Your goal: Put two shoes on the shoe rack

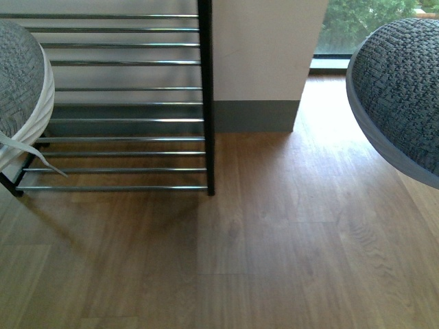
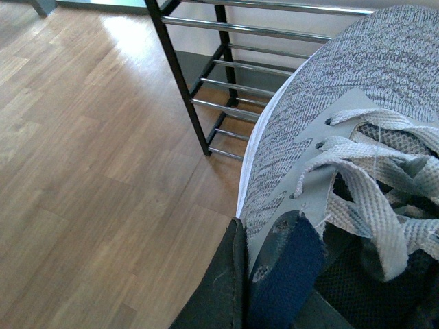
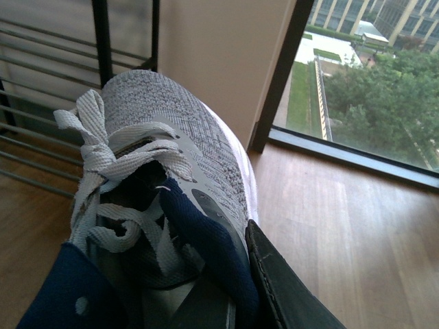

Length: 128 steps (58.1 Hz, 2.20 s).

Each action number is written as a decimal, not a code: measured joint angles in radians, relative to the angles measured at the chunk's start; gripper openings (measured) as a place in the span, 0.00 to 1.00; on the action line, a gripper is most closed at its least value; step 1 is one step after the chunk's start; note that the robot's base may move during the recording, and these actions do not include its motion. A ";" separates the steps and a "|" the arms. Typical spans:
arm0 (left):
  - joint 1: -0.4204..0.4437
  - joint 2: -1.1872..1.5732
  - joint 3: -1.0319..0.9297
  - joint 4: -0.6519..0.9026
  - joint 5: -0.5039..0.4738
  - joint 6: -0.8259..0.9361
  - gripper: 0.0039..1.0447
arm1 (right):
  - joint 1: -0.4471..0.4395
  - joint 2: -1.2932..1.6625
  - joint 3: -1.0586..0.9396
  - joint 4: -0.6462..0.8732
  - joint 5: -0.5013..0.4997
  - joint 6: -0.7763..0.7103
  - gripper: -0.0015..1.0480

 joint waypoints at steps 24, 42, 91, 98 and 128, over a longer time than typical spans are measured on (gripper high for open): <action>0.006 0.000 0.000 0.000 -0.012 0.000 0.01 | 0.001 0.000 -0.001 0.000 -0.008 0.000 0.01; 0.003 0.000 -0.001 0.000 -0.006 0.000 0.01 | 0.001 0.000 -0.001 -0.001 -0.011 0.000 0.01; 0.002 -0.001 -0.001 0.000 -0.006 -0.001 0.01 | 0.000 0.000 -0.001 -0.001 -0.003 0.002 0.01; 0.002 -0.001 0.000 0.000 -0.013 0.000 0.01 | 0.001 0.000 -0.001 -0.001 -0.014 0.003 0.01; 0.001 -0.001 -0.001 0.000 -0.012 0.000 0.01 | 0.001 0.000 -0.001 -0.001 -0.007 0.002 0.01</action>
